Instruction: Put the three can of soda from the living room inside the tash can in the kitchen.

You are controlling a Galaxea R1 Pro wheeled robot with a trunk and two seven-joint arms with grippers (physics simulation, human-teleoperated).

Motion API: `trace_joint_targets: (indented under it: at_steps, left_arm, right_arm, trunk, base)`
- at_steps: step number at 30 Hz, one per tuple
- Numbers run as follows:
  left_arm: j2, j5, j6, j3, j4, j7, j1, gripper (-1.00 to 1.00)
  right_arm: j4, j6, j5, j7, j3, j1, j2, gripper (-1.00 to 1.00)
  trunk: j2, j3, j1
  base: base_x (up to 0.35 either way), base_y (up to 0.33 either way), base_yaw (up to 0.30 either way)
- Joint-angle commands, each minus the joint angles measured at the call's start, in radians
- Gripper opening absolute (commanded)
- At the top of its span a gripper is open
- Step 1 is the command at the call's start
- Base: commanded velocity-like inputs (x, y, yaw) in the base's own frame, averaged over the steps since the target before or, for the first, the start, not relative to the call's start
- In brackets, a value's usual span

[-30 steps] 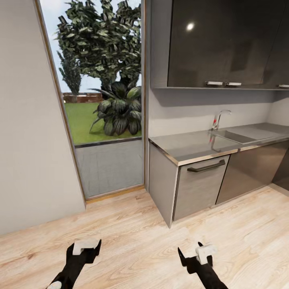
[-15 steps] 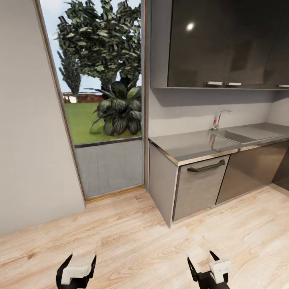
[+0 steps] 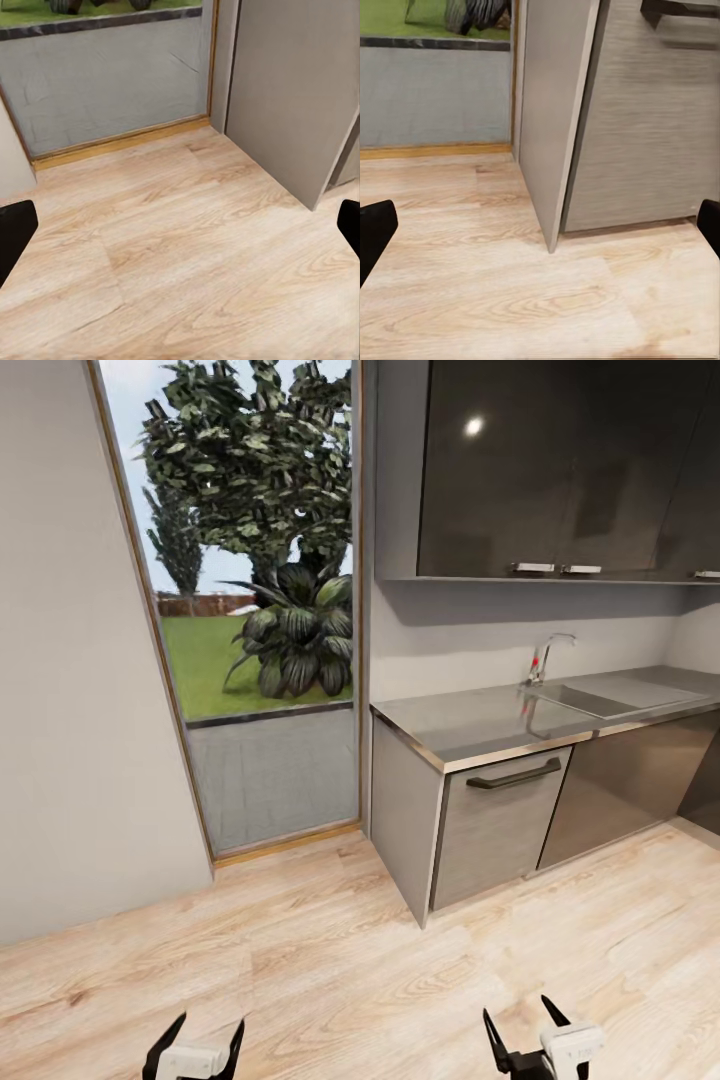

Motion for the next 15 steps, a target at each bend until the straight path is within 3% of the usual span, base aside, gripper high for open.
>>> trace_joint_targets:
  at_steps: [1,11,15]
  left_arm:
    - [0.000,0.000,0.000,0.000,0.000,0.000,0.000,1.00]
    - [0.000,-0.001,0.000,0.000,0.008,0.001,-0.001,1.00]
    - [-0.001,-0.001,0.000,0.000,0.009,0.001,-0.002,1.00]
  right_arm:
    - [0.000,0.000,0.000,0.000,0.000,0.000,0.000,1.00]
    - [0.016,0.003,0.003,-0.008,0.006,0.000,0.005,1.00]
    - [0.024,0.003,0.002,-0.010,0.007,0.000,0.006,1.00]
  trunk:
    - [0.000,0.000,0.000]
    - [0.000,0.000,0.000]
    - [0.000,0.001,0.000]
  base:
    - [0.000,0.000,0.000]
    - [0.000,0.000,-0.003]
    - [0.000,0.000,-0.105]
